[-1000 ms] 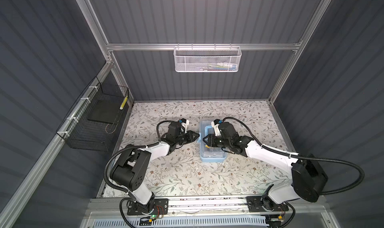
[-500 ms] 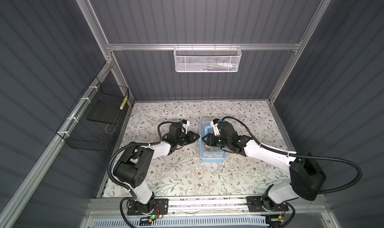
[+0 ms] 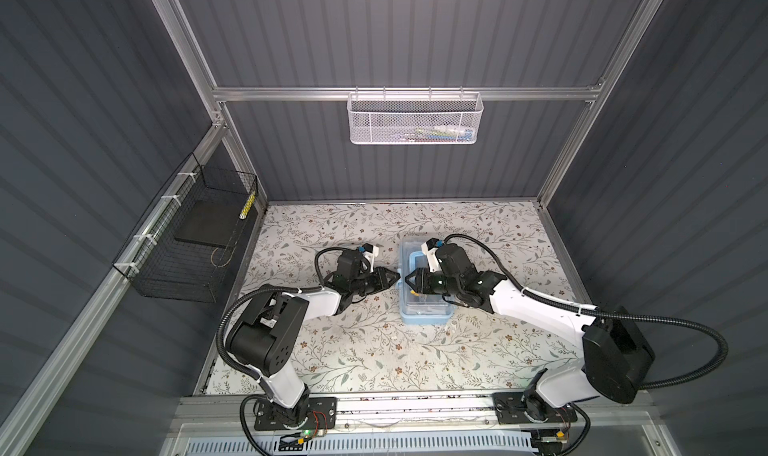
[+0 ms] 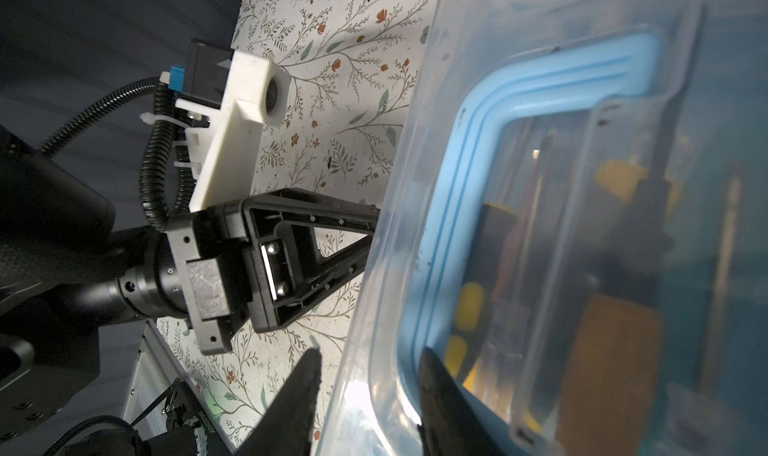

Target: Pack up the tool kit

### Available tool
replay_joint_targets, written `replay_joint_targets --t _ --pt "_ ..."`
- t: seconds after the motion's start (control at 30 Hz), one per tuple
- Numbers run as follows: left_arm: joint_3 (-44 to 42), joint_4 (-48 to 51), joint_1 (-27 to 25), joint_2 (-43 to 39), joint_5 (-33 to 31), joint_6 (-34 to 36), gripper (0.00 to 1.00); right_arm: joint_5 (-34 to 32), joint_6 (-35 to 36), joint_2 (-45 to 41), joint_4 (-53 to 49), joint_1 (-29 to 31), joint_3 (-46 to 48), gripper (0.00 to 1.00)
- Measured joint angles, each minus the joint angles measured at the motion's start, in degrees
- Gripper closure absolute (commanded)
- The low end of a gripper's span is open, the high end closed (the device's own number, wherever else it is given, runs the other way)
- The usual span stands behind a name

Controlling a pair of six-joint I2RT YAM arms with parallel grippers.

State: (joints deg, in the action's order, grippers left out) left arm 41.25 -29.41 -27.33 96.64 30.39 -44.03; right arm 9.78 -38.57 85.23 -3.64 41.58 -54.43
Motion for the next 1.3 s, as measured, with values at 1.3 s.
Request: replay_joint_targets --t 1.3 --pt "-9.3 -44.0 -2.8 14.7 -3.1 -14.2 0.63 6.8 -2.8 1.2 9.7 -1.4 4.9 0.62"
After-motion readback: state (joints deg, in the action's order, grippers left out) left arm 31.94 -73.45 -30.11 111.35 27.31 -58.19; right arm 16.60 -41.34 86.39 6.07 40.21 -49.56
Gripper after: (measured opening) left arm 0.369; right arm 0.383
